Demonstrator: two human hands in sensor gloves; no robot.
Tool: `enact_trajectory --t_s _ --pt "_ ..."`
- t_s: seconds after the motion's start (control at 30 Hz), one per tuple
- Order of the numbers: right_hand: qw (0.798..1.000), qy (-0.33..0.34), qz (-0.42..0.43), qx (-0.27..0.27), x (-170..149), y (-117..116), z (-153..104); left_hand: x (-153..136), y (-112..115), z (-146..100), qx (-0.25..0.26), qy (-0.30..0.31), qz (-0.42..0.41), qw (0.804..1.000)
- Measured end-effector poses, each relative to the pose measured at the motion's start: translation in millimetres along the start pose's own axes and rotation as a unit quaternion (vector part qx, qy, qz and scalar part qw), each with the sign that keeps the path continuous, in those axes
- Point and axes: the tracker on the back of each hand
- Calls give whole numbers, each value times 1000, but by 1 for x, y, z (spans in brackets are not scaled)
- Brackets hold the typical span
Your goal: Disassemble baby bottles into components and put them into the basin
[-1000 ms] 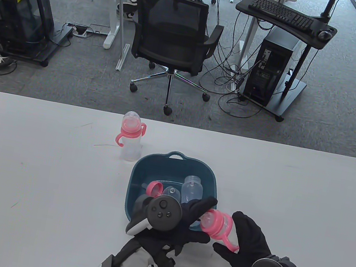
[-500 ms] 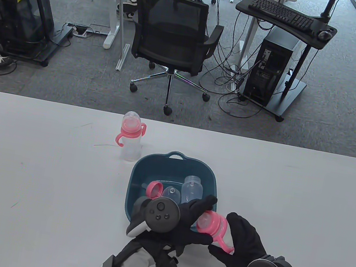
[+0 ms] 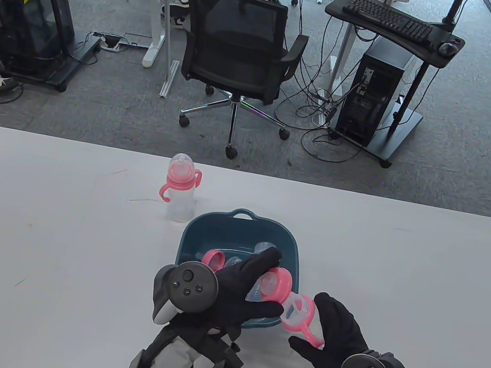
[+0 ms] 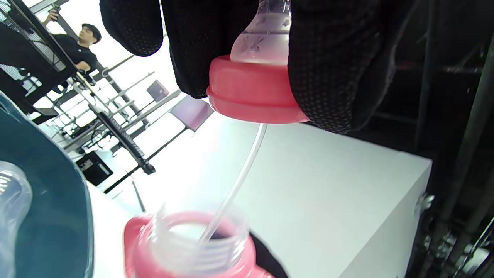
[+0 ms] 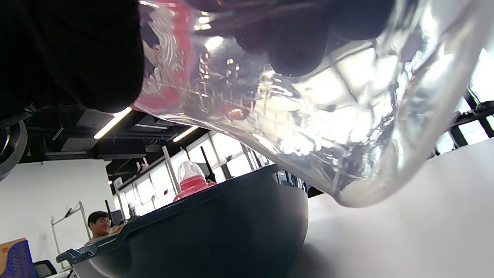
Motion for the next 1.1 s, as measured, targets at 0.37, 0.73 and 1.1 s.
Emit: enact_trajectory --t_s 0.37,0.73,1.1 --pt "1000 -10 -9 17 -5 -5 0 -5 -28 -16 74 32 -70 994" --pt "1000 -16 -10 21 -7 -6 0 -25 -41 -23 101 -15 -60 993" --pt "1000 -19 -12 22 -9 -5 0 -59 -32 -16 65 -123 20 990"
Point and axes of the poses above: the tracker on the back of each hand, its own x axis roughly to the thumb side, its own z axis roughly from the wrist to the fingertips, y = z × x, and after that the axes turned 14 degrees about -x, right-handed
